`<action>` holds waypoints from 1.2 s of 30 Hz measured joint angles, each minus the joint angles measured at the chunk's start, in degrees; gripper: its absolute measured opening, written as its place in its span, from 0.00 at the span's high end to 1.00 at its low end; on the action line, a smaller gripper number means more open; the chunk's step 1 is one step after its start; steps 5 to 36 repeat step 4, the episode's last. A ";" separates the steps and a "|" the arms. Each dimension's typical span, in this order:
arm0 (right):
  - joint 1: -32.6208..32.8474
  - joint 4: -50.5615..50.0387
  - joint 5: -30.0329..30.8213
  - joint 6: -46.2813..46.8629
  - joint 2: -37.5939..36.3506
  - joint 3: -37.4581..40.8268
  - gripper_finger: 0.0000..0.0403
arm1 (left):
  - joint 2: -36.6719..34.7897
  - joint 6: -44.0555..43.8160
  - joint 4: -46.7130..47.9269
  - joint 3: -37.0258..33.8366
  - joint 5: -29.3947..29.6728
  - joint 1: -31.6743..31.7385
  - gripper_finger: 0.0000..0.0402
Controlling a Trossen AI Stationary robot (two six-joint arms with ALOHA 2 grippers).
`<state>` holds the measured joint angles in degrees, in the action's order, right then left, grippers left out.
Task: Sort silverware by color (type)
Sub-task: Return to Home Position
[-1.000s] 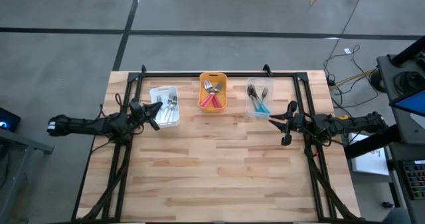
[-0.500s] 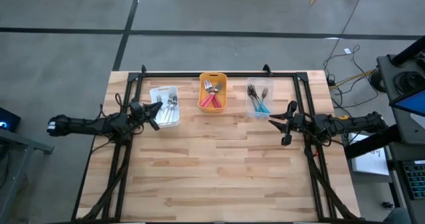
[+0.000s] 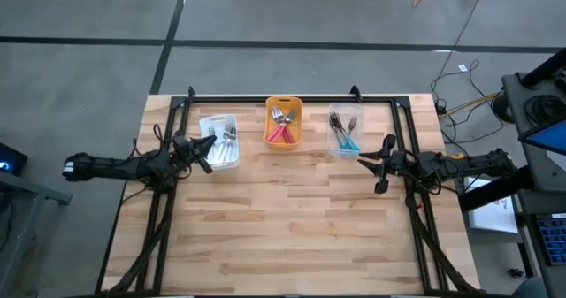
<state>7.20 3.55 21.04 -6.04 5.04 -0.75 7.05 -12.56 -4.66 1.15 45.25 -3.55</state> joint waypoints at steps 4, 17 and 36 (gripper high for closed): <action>0.02 0.00 0.00 0.00 0.00 0.00 0.81 | 0.00 0.00 0.00 0.00 -0.02 0.00 1.00; 0.02 0.00 0.00 0.00 0.00 0.00 0.81 | 0.00 0.00 0.00 0.00 -0.02 0.00 1.00; 0.02 0.00 0.00 0.00 0.00 0.00 0.81 | 0.00 0.00 0.00 0.00 -0.02 0.00 1.00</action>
